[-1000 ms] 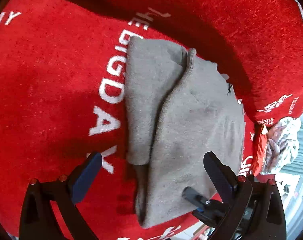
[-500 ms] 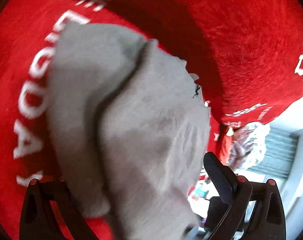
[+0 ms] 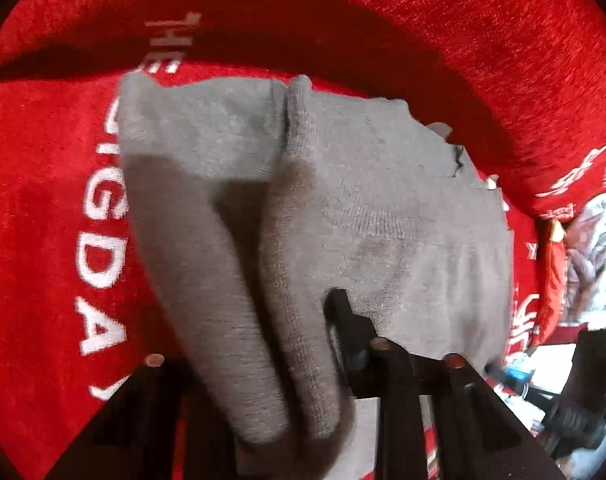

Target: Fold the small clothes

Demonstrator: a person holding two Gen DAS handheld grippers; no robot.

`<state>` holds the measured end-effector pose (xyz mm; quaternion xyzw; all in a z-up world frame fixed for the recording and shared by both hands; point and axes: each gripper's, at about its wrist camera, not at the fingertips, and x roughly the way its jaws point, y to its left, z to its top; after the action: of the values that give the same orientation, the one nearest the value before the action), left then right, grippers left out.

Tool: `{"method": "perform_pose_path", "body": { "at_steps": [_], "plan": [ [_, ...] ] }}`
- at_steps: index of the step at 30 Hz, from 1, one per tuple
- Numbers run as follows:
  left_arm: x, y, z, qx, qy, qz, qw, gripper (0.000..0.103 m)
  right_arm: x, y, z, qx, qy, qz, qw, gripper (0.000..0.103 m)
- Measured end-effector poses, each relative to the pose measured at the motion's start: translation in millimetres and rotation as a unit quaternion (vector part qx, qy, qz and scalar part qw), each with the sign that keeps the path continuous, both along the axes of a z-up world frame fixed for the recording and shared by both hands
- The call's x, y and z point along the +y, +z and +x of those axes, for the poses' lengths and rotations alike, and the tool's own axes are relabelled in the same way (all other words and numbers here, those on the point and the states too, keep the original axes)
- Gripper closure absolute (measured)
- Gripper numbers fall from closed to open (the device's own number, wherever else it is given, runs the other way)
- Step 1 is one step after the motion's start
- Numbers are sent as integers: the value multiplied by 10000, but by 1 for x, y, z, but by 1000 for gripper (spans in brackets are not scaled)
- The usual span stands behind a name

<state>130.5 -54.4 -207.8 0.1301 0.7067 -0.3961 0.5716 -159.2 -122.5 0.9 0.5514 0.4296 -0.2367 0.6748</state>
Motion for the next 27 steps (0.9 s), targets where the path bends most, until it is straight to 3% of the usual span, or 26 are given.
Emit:
{"method": "perform_pose_path", "body": {
  "at_steps": [3, 8, 11, 14, 17, 21, 24, 27],
  "plan": [
    [-2, 13, -8, -327, -18, -77, 9994, 84, -21, -6, 11, 302, 67, -490, 9983, 96],
    [-12, 43, -27, -599, -60, -488, 9970, 85, -18, -41, 34, 720, 605, -606, 9937, 97],
    [-31, 68, -41, -741, -104, -745, 9944, 85, -12, -41, 35, 743, 781, -913, 9900, 99],
    [-57, 93, -63, -897, -343, -997, 9904, 85, -16, -42, 28, 574, 711, -687, 9934, 99],
    [-90, 117, -95, -977, -666, -1288, 9846, 85, -27, -43, 4, 122, 437, -193, 9988, 98],
    [-138, 134, -153, -1126, -1277, -1485, 9742, 85, -42, -29, -51, -242, -19, -127, 9996, 98],
    [-175, 124, -200, -1028, -1691, -1469, 9692, 85, -57, -19, -100, -510, -536, -91, 9972, 98],
    [-210, 87, -249, -928, -2046, -1148, 9676, 85, -72, -27, -146, -704, -1024, 133, 9922, 97]
  ]
}}
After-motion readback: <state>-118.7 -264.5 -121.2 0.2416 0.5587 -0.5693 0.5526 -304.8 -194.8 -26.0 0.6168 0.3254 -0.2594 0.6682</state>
